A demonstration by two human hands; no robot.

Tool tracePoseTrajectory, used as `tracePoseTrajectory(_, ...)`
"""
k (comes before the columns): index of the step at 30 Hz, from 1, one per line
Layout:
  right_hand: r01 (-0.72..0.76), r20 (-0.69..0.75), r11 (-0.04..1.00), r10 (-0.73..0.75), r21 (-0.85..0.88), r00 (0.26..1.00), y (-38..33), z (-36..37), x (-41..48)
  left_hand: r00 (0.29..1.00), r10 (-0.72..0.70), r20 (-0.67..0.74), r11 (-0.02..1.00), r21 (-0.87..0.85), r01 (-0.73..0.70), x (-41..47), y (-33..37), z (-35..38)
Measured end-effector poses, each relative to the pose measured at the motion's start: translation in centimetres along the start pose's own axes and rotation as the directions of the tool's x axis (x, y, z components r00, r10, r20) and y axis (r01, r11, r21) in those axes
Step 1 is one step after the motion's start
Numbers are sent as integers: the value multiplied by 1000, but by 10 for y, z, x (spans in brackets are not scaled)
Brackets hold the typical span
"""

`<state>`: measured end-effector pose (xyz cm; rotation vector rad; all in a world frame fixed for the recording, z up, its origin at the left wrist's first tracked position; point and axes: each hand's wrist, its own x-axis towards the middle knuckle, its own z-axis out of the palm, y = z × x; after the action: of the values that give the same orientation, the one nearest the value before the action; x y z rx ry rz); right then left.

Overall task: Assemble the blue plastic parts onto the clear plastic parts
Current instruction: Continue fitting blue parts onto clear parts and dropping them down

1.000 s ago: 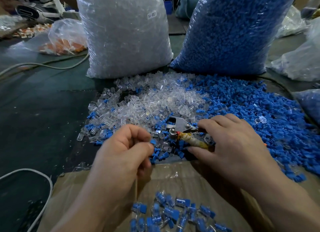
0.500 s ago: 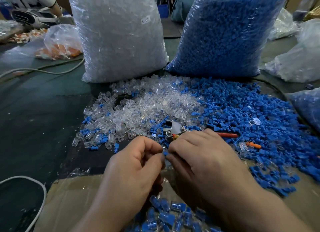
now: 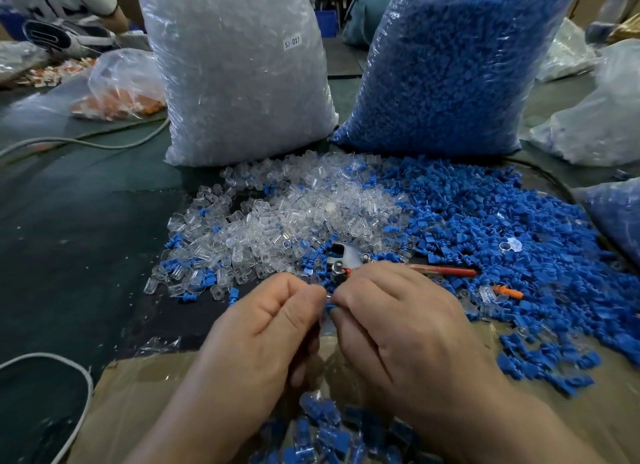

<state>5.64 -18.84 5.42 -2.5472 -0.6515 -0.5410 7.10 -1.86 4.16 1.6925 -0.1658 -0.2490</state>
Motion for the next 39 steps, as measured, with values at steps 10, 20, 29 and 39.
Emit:
tracePoseTrajectory(10, -631, 515, 725, 443, 276, 734, 2, -15, 1, 954, 194, 229, 867, 416, -276, -5, 3, -21)
tracePoseTrajectory(20, -348, 372, 914, 404, -209, 836, 8, 1, -10, 971, 229, -72, 644, 759, -96, 4, -12, -47)
tracePoseTrajectory(29, -274, 302, 915, 362, -296, 882, 7, 17, -3, 993, 79, -93, 314, 947, 64, 10, -17, -22)
tracePoseTrajectory(39, -298, 312, 906, 389, -302, 867, 12, 23, 4, 989, 142, -49, 336, 942, -2, 19, -20, -5)
